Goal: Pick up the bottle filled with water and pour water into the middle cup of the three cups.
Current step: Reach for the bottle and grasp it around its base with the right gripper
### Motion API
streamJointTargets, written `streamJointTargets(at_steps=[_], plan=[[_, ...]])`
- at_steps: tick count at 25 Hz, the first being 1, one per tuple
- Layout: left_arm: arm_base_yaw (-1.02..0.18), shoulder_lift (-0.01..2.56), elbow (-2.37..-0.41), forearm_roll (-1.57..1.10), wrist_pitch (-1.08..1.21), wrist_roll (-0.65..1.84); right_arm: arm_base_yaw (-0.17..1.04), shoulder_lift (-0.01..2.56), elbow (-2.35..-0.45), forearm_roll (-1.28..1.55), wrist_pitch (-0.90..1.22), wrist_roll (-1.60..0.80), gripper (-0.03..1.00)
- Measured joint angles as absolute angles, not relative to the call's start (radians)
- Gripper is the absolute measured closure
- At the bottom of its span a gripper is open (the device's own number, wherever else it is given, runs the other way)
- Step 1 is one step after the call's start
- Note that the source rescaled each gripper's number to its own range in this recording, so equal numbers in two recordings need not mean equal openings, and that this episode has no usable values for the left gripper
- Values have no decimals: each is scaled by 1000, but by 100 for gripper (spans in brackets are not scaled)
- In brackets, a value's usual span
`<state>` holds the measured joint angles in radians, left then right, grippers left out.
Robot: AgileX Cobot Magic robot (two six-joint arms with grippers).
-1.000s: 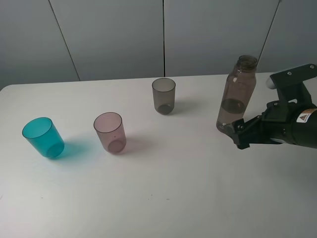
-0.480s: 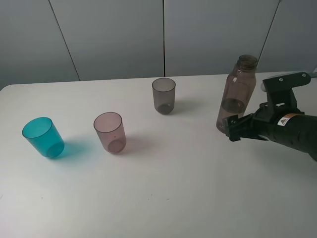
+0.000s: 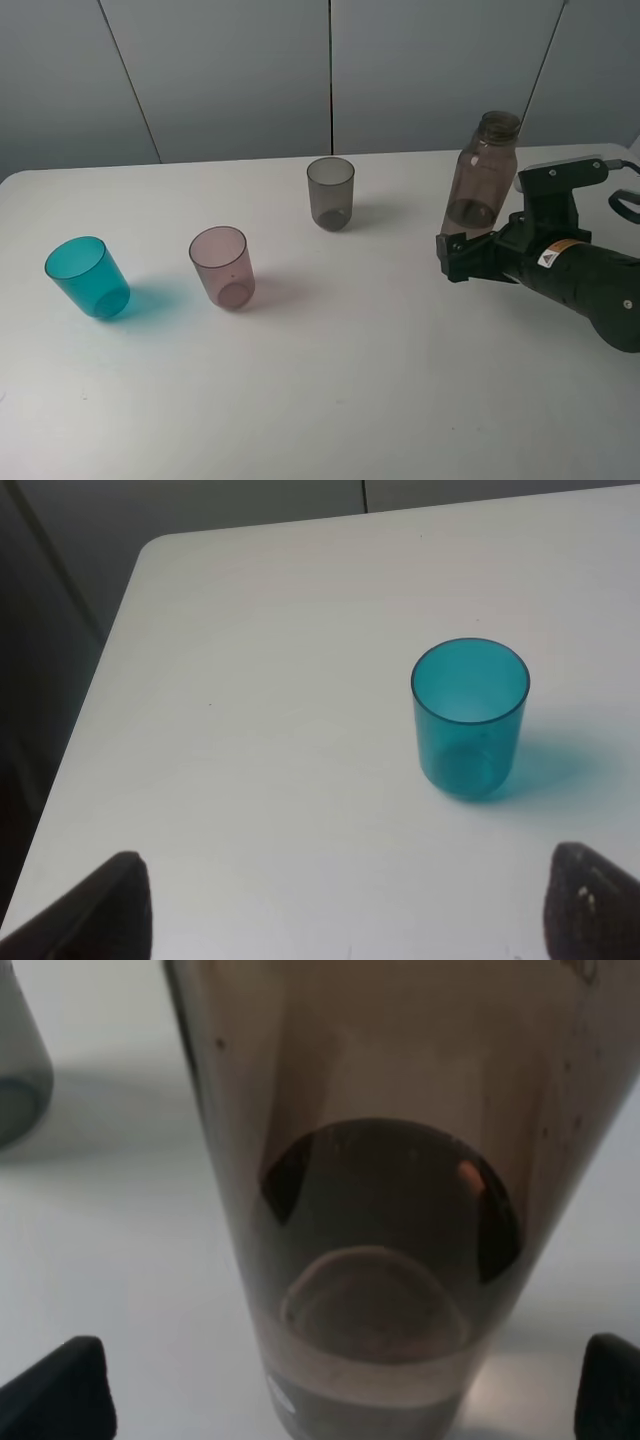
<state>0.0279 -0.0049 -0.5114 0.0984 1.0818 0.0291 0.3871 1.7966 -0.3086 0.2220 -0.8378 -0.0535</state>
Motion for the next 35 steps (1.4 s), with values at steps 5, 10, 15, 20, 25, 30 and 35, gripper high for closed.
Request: streamJointTargets(at_steps=[5, 10, 15, 20, 25, 30, 35], plan=[[28, -5, -511, 98, 1082, 29, 387, 1859, -309, 240, -942, -51, -3], [28, -5, -511, 98, 1082, 29, 387, 1928, -309, 246, -1067, -23, -3], [28, -5, -511, 98, 1082, 29, 387, 1968, -309, 253, -1189, 11, -3], [28, -5, -511, 98, 1082, 29, 387, 2019, -310, 251, -1197, 39, -3], [28, -5, -511, 98, 1082, 29, 387, 2045, -331, 231, -1197, 41, -3], [28, -5, -511, 98, 1082, 29, 387, 2052, -368, 224, -1200, 41, -3], [28, -5, -511, 98, 1082, 29, 387, 2052, -393, 235, -1206, 33, -3]])
